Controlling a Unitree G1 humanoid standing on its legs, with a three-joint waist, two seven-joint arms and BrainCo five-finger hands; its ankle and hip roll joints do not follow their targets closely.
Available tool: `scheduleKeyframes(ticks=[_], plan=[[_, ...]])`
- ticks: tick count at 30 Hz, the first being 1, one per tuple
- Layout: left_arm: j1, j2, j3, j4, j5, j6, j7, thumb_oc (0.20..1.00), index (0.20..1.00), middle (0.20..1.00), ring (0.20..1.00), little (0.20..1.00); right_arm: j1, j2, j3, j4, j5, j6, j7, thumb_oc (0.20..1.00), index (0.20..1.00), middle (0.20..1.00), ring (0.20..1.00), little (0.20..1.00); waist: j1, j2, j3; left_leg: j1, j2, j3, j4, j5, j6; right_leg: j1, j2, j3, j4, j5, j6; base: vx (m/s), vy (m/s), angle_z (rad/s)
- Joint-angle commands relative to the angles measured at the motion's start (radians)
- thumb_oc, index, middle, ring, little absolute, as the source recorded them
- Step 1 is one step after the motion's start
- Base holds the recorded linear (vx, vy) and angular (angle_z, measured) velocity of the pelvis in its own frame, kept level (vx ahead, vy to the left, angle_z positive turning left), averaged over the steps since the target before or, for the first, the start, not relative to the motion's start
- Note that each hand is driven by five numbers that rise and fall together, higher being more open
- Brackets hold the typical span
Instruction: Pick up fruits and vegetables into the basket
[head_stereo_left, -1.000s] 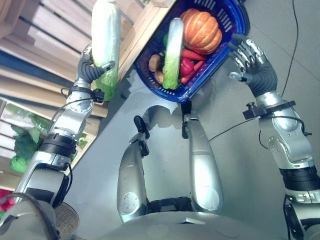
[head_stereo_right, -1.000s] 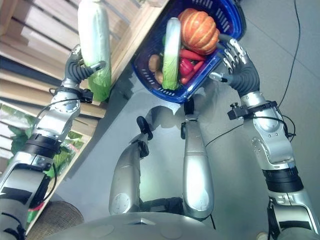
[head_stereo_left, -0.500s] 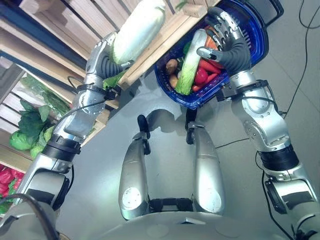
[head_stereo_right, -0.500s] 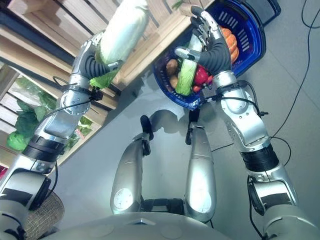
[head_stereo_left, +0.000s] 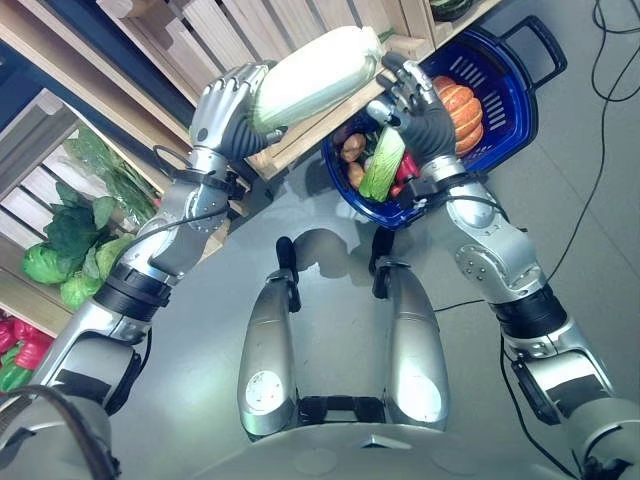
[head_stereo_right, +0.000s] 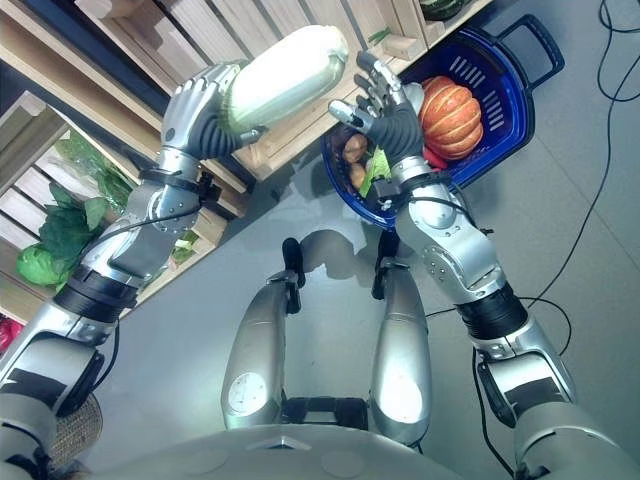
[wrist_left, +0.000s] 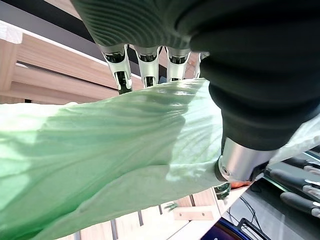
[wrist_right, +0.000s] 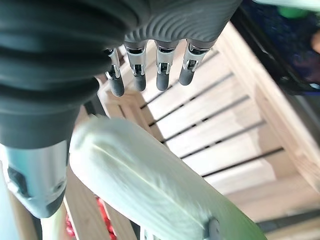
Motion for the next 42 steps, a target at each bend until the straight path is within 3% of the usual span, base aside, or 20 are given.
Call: scheduleKeyframes(ticks=[1,9,15,23,30,31,32,38,39,40,42], plan=[[-0.038,0.005,-0.01,-0.124,0.047,-0.019,0.076,0.2,0.2,0.2,0.2,0.2,-0.05,0.075,-0.008,-0.046,0.099,-0.053,-0.002,1.0,1.0,1.0,1.0,1.0,0.012,-0.05,-0.054,0.01,-0.042,0.07,-0.006,-0.057,0.081,0.083,-0.001,0.01,-0.046,-0.054,0.082,0.04,-0.047,0.0],[-0.056,-0.036,-0.072,-0.121,0.085,-0.041,0.057,0.2,0.2,0.2,0.2,0.2,-0.056,0.123,0.032,-0.008,0.279,-0.094,0.047,1.0,1.0,1.0,1.0,1.0,0.026,-0.066,-0.054,0.036,-0.04,0.066,-0.016,-0.057,0.079,0.123,-0.008,-0.006,-0.07,-0.045,0.086,0.01,-0.029,0.04],[-0.069,-0.04,-0.121,-0.099,0.124,-0.034,0.041,0.2,0.2,0.2,0.2,0.2,-0.073,0.128,0.046,0.013,0.305,-0.108,0.055,1.0,1.0,1.0,1.0,1.0,0.032,-0.073,-0.054,0.052,-0.039,0.058,-0.023,-0.056,0.078,0.149,-0.007,-0.01,-0.089,-0.038,0.087,0.01,-0.019,0.05],[-0.048,-0.06,-0.217,-0.005,0.261,-0.033,0.118,0.2,0.2,0.2,0.2,0.2,-0.097,0.125,0.041,0.091,0.352,-0.159,0.029,1.0,1.0,1.0,1.0,1.0,0.037,-0.086,-0.054,0.067,-0.033,0.054,-0.028,-0.06,0.077,0.175,-0.005,-0.017,-0.11,-0.031,0.087,0.0,-0.004,0.01],[-0.05,-0.098,-0.321,0.102,0.41,0.003,0.169,0.2,0.2,0.2,0.2,0.2,-0.132,0.122,0.043,0.137,0.371,-0.163,0.028,1.0,1.0,1.0,1.0,1.0,0.038,-0.101,-0.054,0.073,-0.021,0.057,-0.02,-0.074,0.075,0.185,-0.004,-0.02,-0.11,-0.034,0.089,0.0,-0.01,0.03],[-0.054,-0.105,-0.333,0.115,0.428,0.01,0.174,0.2,0.2,0.2,0.2,0.2,-0.14,0.12,0.045,0.142,0.367,-0.165,0.028,0.944,0.944,0.944,0.944,0.944,0.037,-0.102,-0.054,0.072,-0.022,0.058,-0.026,-0.065,0.076,0.184,-0.004,-0.02,-0.117,-0.025,0.087,0.0,0.0,0.0],[-0.055,-0.114,-0.344,0.127,0.446,0.015,0.169,0.2,0.2,0.2,0.2,0.2,-0.148,0.119,0.046,0.149,0.361,-0.172,0.028,0.2,0.2,0.2,0.2,0.2,0.037,-0.103,-0.054,0.074,-0.021,0.06,-0.026,-0.067,0.076,0.186,-0.004,-0.02,-0.117,-0.026,0.088,0.0,0.0,0.0],[-0.05,-0.14,-0.377,0.166,0.432,0.029,0.154,0.219,0.219,0.219,0.219,0.219,-0.177,0.109,0.047,0.148,0.258,-0.235,0.021,0.2,0.2,0.2,0.2,0.2,0.031,-0.097,-0.054,0.077,-0.023,0.059,-0.039,-0.063,0.073,0.186,-0.007,-0.019,-0.122,-0.026,0.091,-0.01,0.014,-0.01],[-0.05,-0.144,-0.379,0.17,0.422,0.032,0.155,0.42,0.42,0.42,0.42,0.42,-0.179,0.108,0.048,0.149,0.239,-0.241,0.017,0.2,0.2,0.2,0.2,0.2,0.03,-0.095,-0.054,0.075,-0.023,0.06,-0.038,-0.061,0.072,0.183,-0.007,-0.018,-0.121,-0.025,0.091,-0.03,0.027,-0.02],[-0.05,-0.15,-0.383,0.173,0.391,0.042,0.143,1.0,1.0,1.0,1.0,1.0,-0.185,0.108,0.051,0.149,0.189,-0.252,0.016,0.2,0.2,0.2,0.2,0.2,0.027,-0.092,-0.054,0.072,-0.022,0.062,-0.034,-0.064,0.073,0.177,-0.007,-0.015,-0.117,-0.028,0.091,-0.04,0.019,-0.02],[-0.04,-0.156,-0.377,0.182,0.343,0.045,0.13,1.0,1.0,1.0,1.0,1.0,-0.186,0.098,0.042,0.137,0.136,-0.263,0.018,0.2,0.2,0.2,0.2,0.2,0.025,-0.088,-0.054,0.067,-0.023,0.06,-0.035,-0.064,0.073,0.172,-0.007,-0.015,-0.118,-0.028,0.091,-0.04,0.018,-0.02]])
